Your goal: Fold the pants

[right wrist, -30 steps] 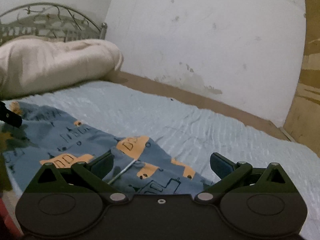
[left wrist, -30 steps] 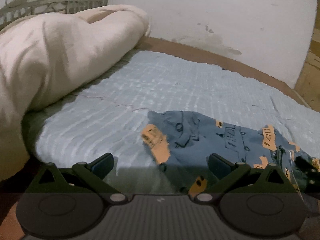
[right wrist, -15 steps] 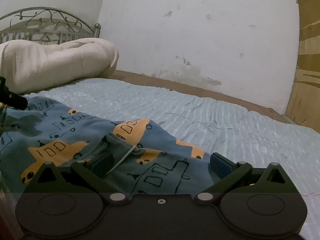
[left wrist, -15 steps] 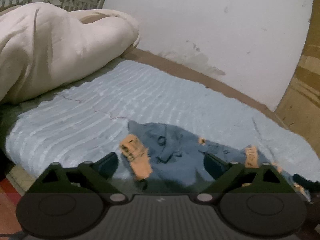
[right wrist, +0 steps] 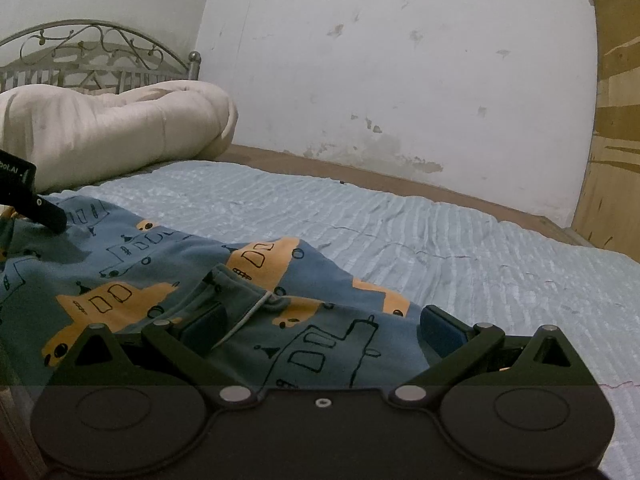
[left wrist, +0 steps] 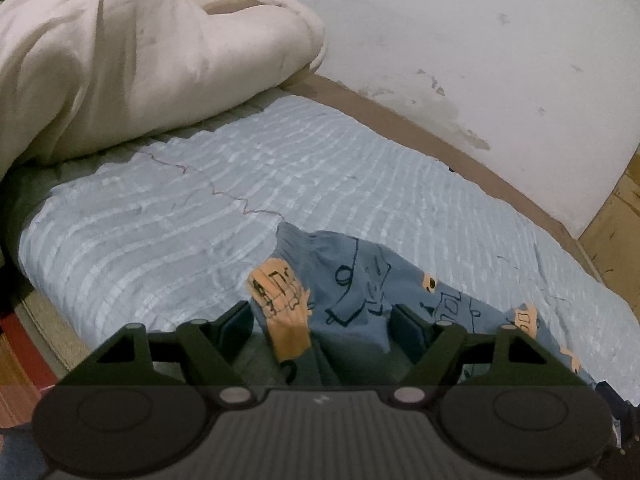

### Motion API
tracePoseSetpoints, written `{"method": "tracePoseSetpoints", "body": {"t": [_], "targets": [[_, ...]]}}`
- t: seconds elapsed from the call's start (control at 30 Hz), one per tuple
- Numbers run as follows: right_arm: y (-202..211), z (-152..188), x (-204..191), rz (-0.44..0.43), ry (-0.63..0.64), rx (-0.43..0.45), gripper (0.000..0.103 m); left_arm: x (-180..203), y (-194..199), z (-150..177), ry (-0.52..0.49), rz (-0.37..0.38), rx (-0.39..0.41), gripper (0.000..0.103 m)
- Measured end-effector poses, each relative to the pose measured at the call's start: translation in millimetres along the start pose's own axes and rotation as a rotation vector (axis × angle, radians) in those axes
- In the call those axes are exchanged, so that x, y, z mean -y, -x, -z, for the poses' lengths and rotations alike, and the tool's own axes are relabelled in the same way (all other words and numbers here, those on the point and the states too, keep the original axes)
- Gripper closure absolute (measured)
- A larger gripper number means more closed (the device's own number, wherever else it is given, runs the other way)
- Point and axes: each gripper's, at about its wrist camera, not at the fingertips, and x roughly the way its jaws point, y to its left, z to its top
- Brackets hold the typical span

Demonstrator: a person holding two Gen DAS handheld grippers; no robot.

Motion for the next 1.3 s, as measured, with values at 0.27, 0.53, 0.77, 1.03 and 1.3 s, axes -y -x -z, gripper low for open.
{"method": "tracePoseSetpoints", "body": {"t": [0.27,0.53,0.77,1.03,1.3], "targets": [[-0.2,1.5,1.8,-0.007,-0.010,0.003,0.001,1.0,1.3,-0.4,0.017,-0.039,0.001,0.043],[-0.3,1.5,2.7,-0.008,-0.014,0.006,0.001,8.0,19.2,-3.3,0.059,-0.043,0.098,0.087],[8.9,-5.6,6.8,-0.017,-0.023,0.015,0.001,79.4,56.3,-4.7,-0.180,0.065,0.236,0.087],[61.9,-6.5,47.0,0.031,-0.024,0.076,0.001,166.6,82.6,9.7,-0.445,0.249,0.269,0.088],[109.6,14.1,109.4,0.207,-0.092,0.063,0.001,232.4,86.8,56.0,-0.640,0.371,0.208,0.087]]}}
